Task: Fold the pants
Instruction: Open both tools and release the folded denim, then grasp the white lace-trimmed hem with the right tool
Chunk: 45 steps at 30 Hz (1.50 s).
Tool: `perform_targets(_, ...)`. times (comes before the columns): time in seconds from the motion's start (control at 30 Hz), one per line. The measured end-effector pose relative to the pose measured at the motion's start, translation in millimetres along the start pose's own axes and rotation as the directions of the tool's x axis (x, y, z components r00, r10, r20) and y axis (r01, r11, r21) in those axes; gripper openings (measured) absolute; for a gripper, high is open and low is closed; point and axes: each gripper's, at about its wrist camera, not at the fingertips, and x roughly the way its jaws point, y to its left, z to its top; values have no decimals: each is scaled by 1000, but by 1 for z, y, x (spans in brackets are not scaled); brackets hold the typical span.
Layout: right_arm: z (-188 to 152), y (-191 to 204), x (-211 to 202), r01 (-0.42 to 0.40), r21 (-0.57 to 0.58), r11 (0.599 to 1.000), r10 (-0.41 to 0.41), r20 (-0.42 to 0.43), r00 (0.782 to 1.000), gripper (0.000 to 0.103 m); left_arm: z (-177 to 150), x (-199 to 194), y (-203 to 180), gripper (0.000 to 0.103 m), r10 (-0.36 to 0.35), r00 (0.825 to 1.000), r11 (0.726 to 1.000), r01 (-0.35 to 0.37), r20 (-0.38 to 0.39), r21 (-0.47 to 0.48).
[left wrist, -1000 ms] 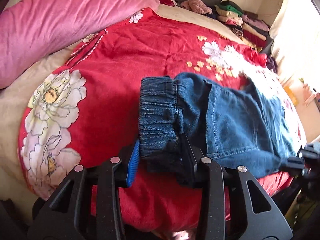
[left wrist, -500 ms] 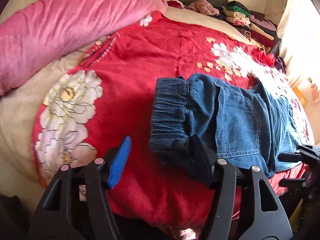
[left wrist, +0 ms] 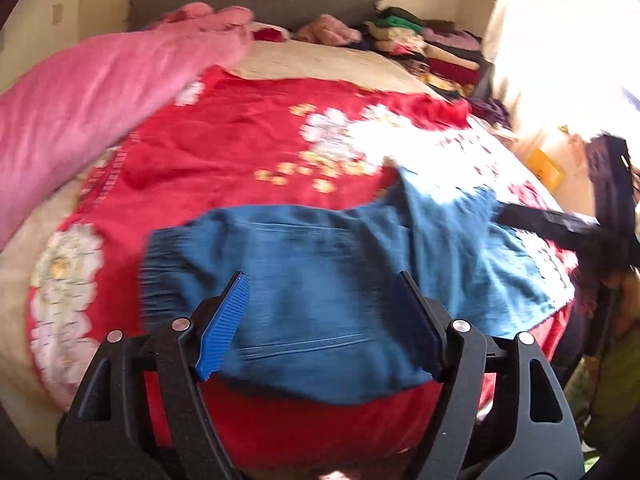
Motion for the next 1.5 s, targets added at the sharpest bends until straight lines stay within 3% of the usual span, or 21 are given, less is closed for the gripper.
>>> perform_targets(0.17,40,-22,26,26,57,998,-26,-14,1000,78,2,41,-42,66,-128,990,991,130,-60,29)
perform_targets(0.37,83,-24,95,132,26,991,-129,-116,985,78,-2,82,-63,66,-136,983,989,142,-120,43)
perform_targets(0.4,88,-24,106,151,24,988,-146,-133,980,78,-4,86,-65,64,-128,984,990,135,-127,50)
perform_targets(0.5,98,-26,138,208,29,978,-200,-174,964,78,-9,96,-71,35,-121,981,988,133,-151,74)
perform_targets(0.63,105,-36,168,295,36,955,-281,-215,935,77,-13,96,-73,32,-119,981,987,135,-155,92)
perform_targets(0.67,105,-39,173,318,28,948,-304,-220,927,69,-13,96,-72,32,-123,980,986,139,-156,92)
perform_targets(0.7,104,-43,176,328,18,945,-316,-221,923,43,-13,96,-71,32,-128,979,986,143,-157,90)
perform_targets(0.73,103,-47,176,318,19,948,-306,-223,926,36,-13,95,-69,32,-130,979,985,145,-156,89)
perform_targets(0.8,101,-56,167,279,41,959,-266,-200,943,17,-14,93,-71,32,-127,980,985,143,-154,100)
perform_targets(0.87,98,-67,145,229,78,970,-215,-156,964,10,-15,91,-74,32,-117,982,983,135,-145,124)
perform_targets(1.0,88,-86,81,162,135,977,-155,-63,986,9,-14,86,-80,36,-105,987,981,124,-125,150)
perform_targets(1.17,59,-117,-6,104,222,969,-115,38,993,9,-10,74,-92,41,-88,994,974,101,-69,203)
perform_targets(1.2,54,-124,-19,96,243,965,-112,51,992,9,-9,72,-95,36,-80,995,972,90,-58,215)
perform_targets(1.23,44,-130,-33,89,262,961,-109,63,992,9,-8,71,-99,16,-74,996,969,83,-48,232)
perform_targets(1.3,22,-141,-59,76,297,952,-104,80,991,9,-5,72,-102,0,-104,993,963,115,-57,243)
perform_targets(1.5,-57,-151,-113,68,370,927,-110,93,990,9,-15,68,-116,0,-159,982,937,182,-102,297)
